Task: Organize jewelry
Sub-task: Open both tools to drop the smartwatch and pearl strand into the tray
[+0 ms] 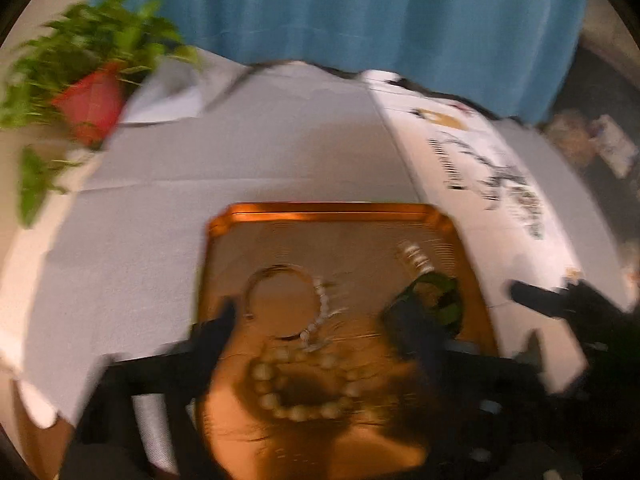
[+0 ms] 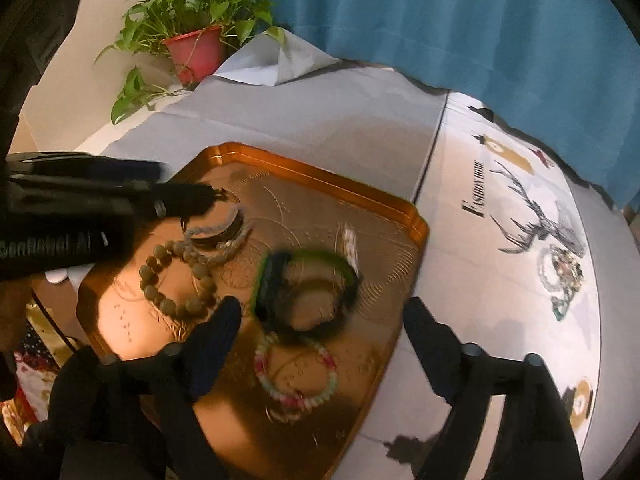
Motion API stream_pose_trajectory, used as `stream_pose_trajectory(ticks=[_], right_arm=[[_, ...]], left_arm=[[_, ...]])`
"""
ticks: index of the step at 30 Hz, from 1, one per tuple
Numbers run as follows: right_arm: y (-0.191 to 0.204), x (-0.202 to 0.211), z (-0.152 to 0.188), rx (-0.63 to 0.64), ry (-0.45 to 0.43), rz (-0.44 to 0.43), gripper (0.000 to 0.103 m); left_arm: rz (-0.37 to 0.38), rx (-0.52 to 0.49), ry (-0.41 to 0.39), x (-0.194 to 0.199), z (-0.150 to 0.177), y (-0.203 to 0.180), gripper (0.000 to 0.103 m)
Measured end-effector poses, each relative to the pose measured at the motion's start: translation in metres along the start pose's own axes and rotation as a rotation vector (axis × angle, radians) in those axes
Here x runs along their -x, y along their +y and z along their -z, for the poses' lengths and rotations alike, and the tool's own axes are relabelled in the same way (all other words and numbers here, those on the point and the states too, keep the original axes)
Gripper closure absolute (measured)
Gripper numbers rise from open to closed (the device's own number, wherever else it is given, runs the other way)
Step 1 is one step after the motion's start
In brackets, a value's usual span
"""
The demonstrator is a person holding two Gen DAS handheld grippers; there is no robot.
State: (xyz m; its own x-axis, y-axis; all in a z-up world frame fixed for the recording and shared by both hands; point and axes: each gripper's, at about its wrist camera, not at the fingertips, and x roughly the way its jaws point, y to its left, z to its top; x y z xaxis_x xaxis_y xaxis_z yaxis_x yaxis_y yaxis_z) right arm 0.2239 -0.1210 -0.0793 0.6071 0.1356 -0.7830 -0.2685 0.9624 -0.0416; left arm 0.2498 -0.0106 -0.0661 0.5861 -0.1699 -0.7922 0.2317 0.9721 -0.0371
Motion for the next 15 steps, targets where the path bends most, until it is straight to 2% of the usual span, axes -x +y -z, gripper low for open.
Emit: stream_pose_trajectory(ticks=[2,4,7,12,15], right_arm=[[0.0,0.01,0.01,-0.005,0.012,-0.024,0.017],[0.001,0.023,0.024,-0.007,0.024,-0.032,0.017],[0.005,0.052,0.053,0.006,0.024,-0.014,0.017],[0.008,0.106,0.095,-0.051,-0.002,0.015,0.017],[0.013,0.136,0.113,-0.072,-0.032,0.02,0.017]], left_arm=[[-0.019,-0.031,-0.033,0.012,0.011,-0.005,0.011],[-0.04,-0.064,-0.021,0.024,0.025,-0.01,0.011],[-0.085,-0.05,-0.037,0.051,0.051,-0.014,0.011],[-0.04,0.051,-0.025,0.103,0.101,-0.021,0.011],[-0.02,0.044,-0.037,0.131,0.122,-0.036,0.011]])
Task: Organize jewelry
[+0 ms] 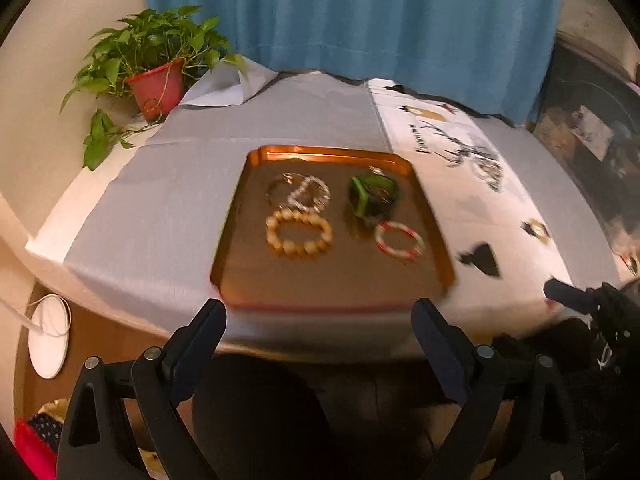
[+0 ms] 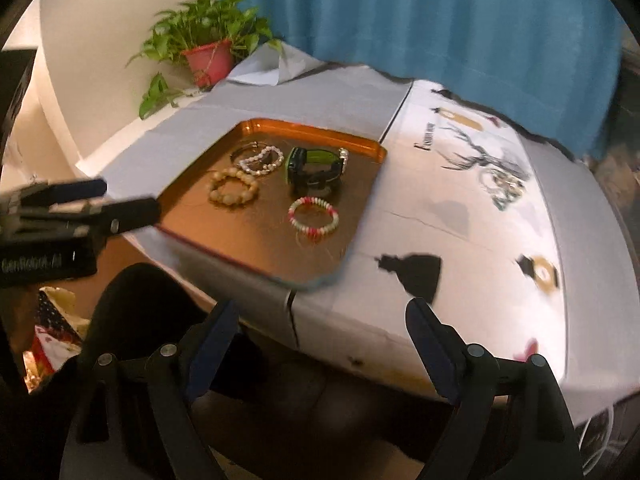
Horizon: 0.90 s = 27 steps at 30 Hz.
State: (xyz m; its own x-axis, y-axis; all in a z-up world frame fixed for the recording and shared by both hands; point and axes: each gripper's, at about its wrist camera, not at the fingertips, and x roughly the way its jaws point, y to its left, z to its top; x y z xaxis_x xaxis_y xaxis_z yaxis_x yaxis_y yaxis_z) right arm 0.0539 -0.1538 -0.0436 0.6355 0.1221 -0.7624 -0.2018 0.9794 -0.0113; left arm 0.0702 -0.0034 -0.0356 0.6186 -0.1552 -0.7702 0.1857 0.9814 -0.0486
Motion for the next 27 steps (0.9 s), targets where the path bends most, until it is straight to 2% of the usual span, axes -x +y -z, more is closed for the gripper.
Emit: stream_pose_trajectory(ticks=[7,12,27], right_arm=[[0.014,0.065,0.039,0.008,-0.078,0.013,0.017],[0.021,0.092,0.059,0.024,-0.1,0.03,0.017],[0.034,0.131,0.079,0.045,-0.163,0.026,0.017]], left_arm=[[0.005,-0.077,-0.043,0.05,0.04,-0.035,0.011],[0.012,-0.105,-0.071,0.075,0.058,-0.051,0.011],[-0.009,-0.109,-0.145,0.115,0.073,-0.057,0.01]])
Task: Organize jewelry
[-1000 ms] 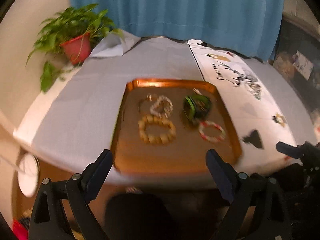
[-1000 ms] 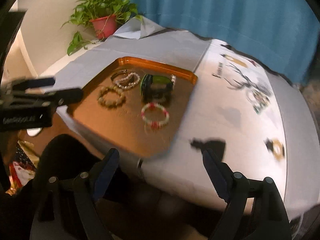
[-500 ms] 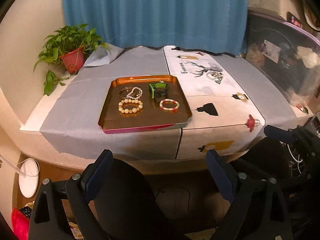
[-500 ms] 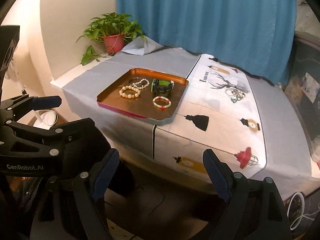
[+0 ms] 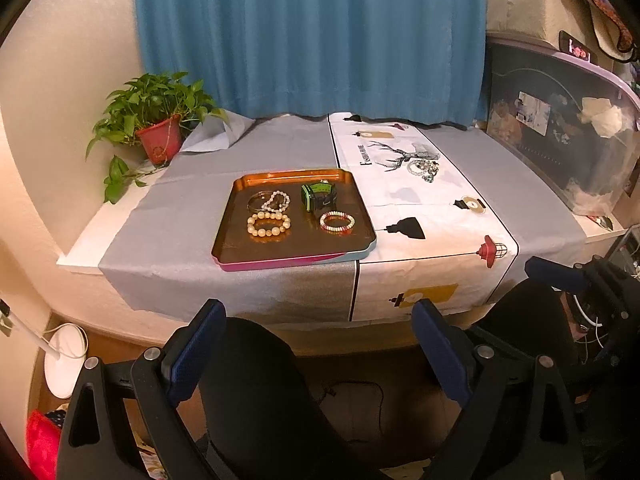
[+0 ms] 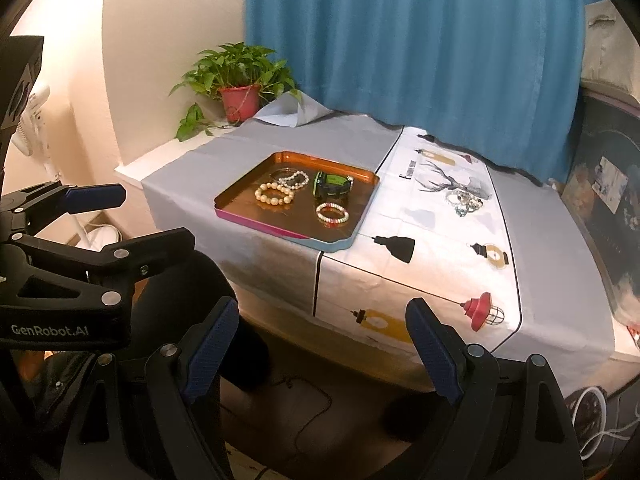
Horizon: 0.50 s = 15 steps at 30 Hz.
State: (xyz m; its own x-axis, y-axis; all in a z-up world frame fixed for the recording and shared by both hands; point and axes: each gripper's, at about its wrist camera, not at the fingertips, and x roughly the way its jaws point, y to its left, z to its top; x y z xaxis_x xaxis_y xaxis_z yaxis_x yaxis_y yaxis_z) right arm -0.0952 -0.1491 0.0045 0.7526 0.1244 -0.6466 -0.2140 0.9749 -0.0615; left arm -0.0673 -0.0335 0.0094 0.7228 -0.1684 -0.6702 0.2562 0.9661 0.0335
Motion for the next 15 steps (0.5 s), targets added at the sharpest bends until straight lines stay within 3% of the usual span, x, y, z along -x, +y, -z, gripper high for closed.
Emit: stream_pose_trajectory(ticks=[15], right_arm=[[-0.0003,0.0021,0.0021,-0.004,0.002,0.0,0.017]], left_arm=[[0.0,-0.01,-0.003,0.0024,0.0008,-0.0027,0.01]])
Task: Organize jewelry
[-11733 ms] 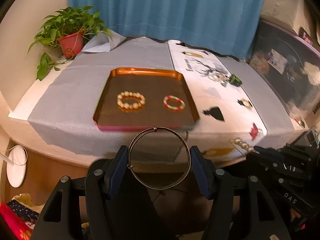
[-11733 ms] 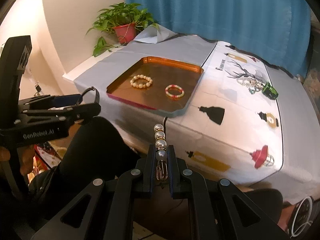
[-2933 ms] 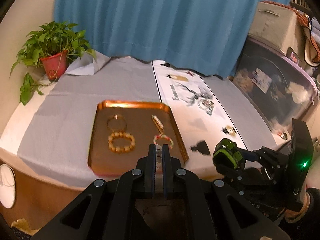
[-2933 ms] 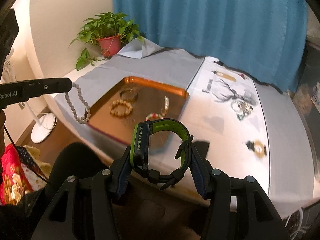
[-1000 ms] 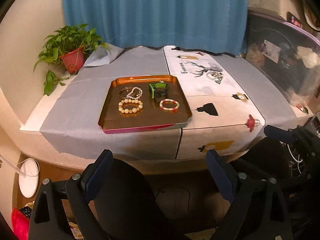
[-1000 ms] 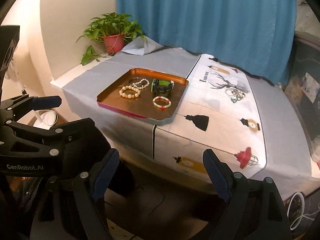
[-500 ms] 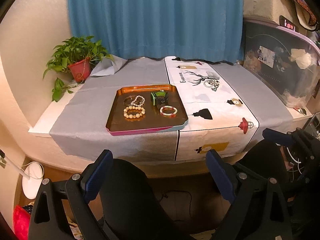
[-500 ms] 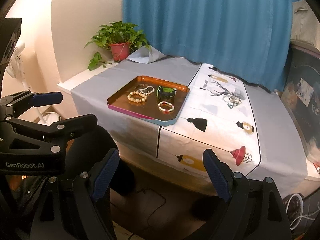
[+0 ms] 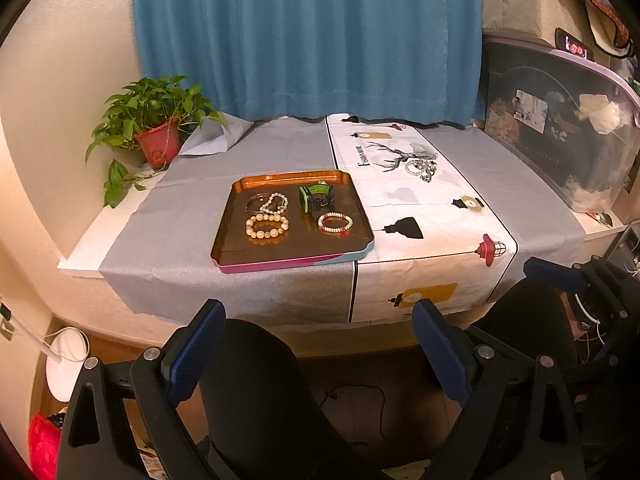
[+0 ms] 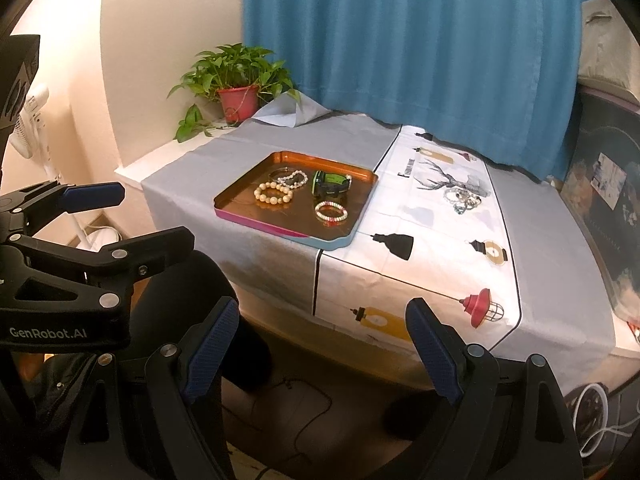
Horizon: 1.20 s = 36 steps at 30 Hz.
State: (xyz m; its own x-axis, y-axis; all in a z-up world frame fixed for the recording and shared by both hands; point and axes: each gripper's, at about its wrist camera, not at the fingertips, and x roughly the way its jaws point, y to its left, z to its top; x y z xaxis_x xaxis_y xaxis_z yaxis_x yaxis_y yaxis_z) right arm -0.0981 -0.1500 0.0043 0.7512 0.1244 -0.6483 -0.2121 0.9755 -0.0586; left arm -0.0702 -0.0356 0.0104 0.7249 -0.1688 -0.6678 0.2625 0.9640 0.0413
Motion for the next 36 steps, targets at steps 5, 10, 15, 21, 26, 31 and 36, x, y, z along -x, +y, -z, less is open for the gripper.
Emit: stream_pose_trajectory(ticks=[5,10,15,21,26,31,36], right_arm=[[-0.002,-0.002,0.002,-0.006,0.009,0.0,0.017],[-0.005,-0.01,0.002,-0.013,0.022,-0.003,0.017],[-0.011,-0.021,0.0,-0.028,0.042,-0.004,0.017],[-0.032,-0.038,-0.001,-0.069,0.068,0.022,0.017],[-0.072,-0.053,-0.005,-0.139,0.081,0.08,0.017],[-0.134,-0.07,-0.014,-0.239,0.08,0.159,0.017],[-0.214,-0.096,-0.033,-0.348,0.055,0.247,0.017]], left_arm=[[-0.001,0.005,0.009,-0.003,0.0,0.001,0.01],[0.0,0.004,0.017,-0.007,-0.001,0.002,0.01],[0.003,-0.002,0.042,-0.02,-0.002,0.001,0.01],[0.007,-0.021,0.078,-0.041,-0.01,-0.006,0.01],[0.018,-0.047,0.086,-0.062,-0.034,-0.016,0.01],[0.047,-0.07,0.069,-0.088,-0.076,-0.032,0.01],[0.09,-0.08,0.071,-0.128,-0.126,-0.055,0.01]])
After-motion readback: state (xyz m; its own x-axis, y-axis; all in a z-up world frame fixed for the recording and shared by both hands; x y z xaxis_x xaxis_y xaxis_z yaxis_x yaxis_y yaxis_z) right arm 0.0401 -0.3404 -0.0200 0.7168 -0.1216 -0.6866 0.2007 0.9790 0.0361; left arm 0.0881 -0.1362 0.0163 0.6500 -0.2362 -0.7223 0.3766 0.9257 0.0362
